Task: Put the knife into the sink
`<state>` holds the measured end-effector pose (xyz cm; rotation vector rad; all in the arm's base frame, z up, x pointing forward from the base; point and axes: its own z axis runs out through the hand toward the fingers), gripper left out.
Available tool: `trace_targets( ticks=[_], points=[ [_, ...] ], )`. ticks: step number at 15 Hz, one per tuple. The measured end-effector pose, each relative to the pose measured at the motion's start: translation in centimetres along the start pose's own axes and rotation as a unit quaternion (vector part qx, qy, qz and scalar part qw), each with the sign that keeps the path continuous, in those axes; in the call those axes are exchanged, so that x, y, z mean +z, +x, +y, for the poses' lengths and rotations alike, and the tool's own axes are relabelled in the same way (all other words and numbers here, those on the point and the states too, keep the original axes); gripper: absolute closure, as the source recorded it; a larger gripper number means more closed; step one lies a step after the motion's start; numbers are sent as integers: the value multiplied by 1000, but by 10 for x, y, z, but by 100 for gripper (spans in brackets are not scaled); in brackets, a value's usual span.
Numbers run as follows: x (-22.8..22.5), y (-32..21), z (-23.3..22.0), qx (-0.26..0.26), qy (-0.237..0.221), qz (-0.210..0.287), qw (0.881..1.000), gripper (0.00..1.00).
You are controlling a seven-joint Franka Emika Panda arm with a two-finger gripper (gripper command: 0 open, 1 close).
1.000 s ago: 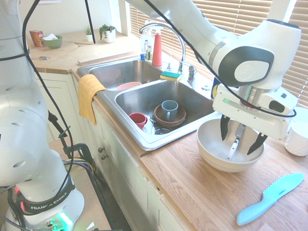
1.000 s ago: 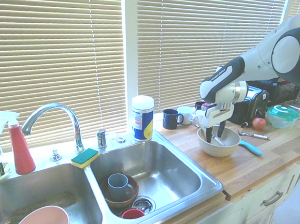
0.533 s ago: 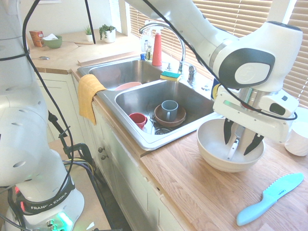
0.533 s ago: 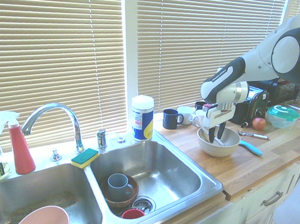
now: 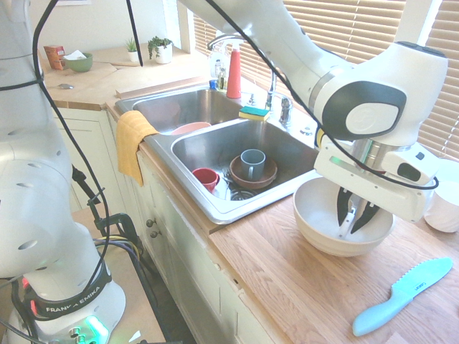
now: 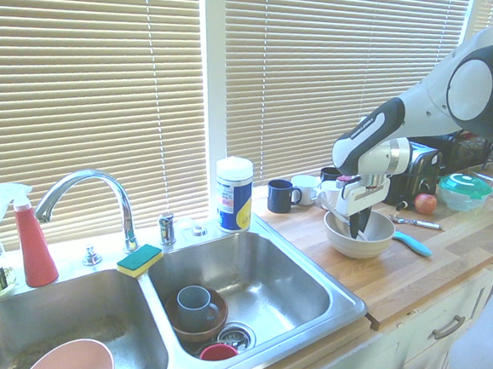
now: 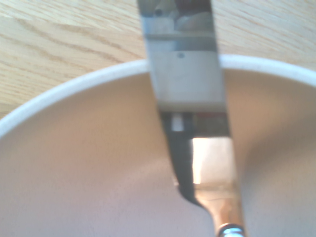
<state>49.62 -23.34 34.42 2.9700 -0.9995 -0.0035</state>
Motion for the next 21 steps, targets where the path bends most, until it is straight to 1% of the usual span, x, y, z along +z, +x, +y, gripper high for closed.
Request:
trace_targets(
  ticks=[5,7,14,17,19,21],
  points=[
    [-1,-2,1,0,1,2,1000,100],
    [-9,-4,1,1,6,8,1000,100],
    [-91,-29,-3,-6,37,42,998,100],
    [-132,-57,-33,-5,50,49,998,100],
    [-157,-80,-66,-7,58,59,997,100],
    [-166,-106,-104,-10,61,64,996,100]
  ],
)
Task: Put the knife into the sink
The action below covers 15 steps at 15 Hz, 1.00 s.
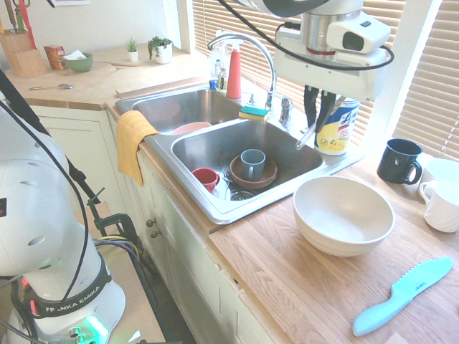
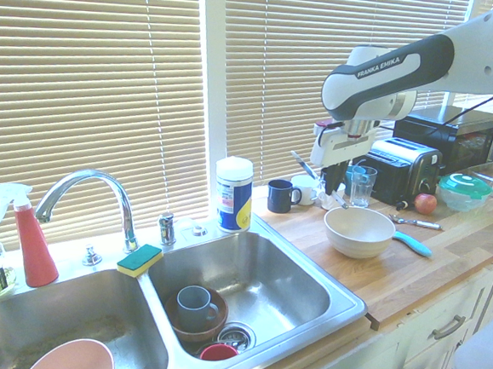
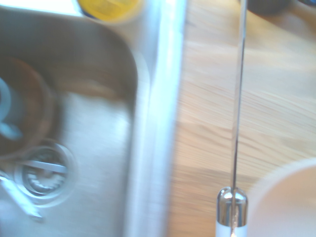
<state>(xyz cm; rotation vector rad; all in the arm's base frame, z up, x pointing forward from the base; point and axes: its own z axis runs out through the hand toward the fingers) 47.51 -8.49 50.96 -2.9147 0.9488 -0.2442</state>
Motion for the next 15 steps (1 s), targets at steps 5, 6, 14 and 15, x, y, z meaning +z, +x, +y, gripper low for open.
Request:
trace_targets(
  ticks=[5,6,14,15],
  points=[
    [24,-66,-89,23,2,9,1000,100],
    [33,-81,-104,29,2,10,1000,100],
    [181,-152,-156,67,-19,0,998,100],
    [200,-153,-152,70,-21,-8,997,100]
  ],
)
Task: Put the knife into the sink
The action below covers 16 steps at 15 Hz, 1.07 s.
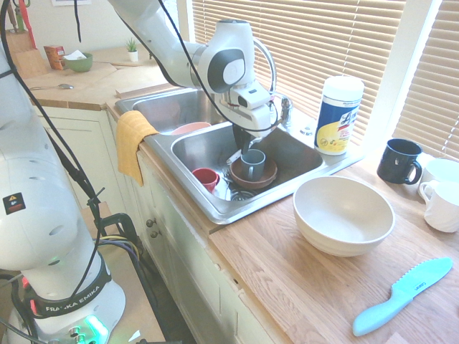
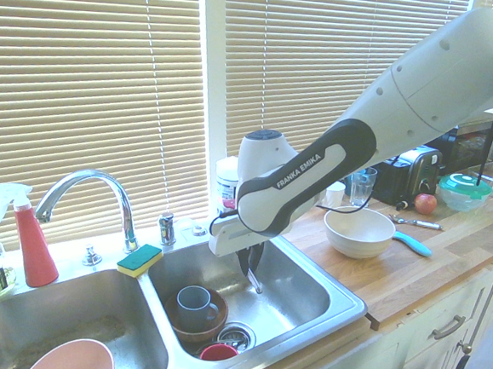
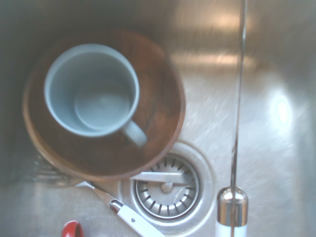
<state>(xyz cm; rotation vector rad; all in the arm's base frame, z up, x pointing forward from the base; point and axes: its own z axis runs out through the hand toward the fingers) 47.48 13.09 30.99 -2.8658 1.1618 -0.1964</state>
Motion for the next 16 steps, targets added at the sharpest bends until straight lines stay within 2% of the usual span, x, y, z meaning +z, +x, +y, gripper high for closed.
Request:
trace_targets(
  ticks=[6,14,15,16],
  points=[
    [96,2,21,11,-31,-34,999,100],
    [157,10,16,22,-58,-54,997,100],
    [160,10,16,21,-59,-56,996,0],
    [164,9,18,19,-62,-58,996,0]
  ],
)
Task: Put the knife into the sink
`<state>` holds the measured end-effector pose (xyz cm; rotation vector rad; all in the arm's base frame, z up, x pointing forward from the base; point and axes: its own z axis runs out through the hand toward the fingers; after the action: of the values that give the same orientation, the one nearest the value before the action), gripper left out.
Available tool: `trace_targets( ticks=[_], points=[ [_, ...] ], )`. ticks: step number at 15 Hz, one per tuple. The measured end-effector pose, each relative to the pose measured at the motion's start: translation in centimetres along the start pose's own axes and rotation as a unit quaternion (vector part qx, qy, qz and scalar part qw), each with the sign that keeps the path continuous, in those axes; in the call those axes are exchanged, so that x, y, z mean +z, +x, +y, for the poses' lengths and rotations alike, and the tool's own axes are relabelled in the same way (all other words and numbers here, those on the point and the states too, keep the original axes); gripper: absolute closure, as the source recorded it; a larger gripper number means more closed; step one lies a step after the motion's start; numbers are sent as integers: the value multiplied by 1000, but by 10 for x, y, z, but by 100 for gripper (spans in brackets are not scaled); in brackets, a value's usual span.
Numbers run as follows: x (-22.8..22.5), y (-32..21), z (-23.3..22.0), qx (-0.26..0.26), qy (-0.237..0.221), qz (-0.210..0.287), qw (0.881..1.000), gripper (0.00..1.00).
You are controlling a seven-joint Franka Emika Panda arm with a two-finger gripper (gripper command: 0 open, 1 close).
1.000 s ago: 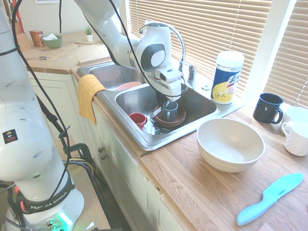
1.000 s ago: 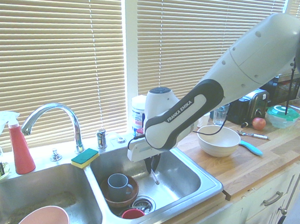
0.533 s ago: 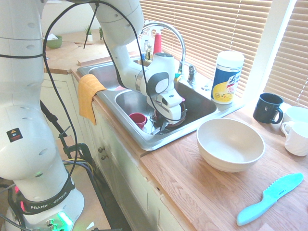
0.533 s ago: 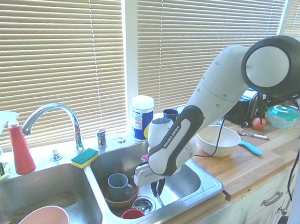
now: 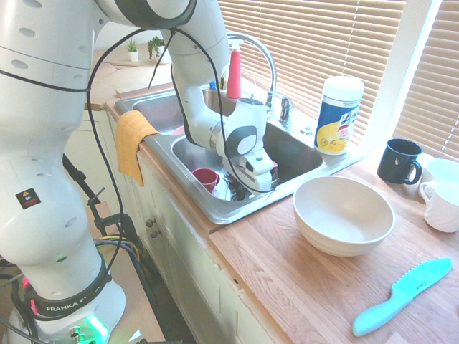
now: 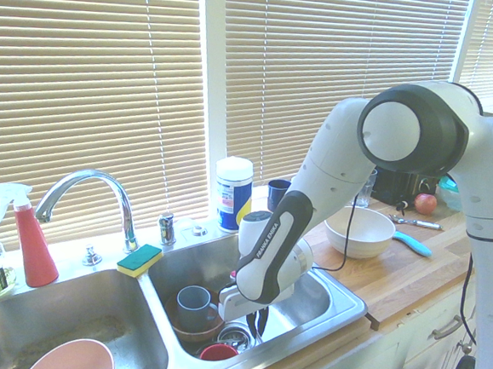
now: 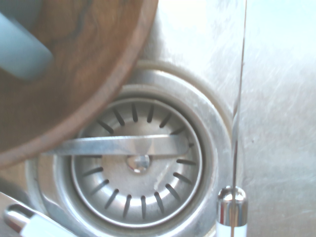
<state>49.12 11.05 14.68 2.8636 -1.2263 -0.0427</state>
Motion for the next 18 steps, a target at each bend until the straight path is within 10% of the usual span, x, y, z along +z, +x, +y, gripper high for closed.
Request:
trace_targets(
  ticks=[18],
  points=[
    [9,5,6,7,-3,5,1000,0]
  ],
)
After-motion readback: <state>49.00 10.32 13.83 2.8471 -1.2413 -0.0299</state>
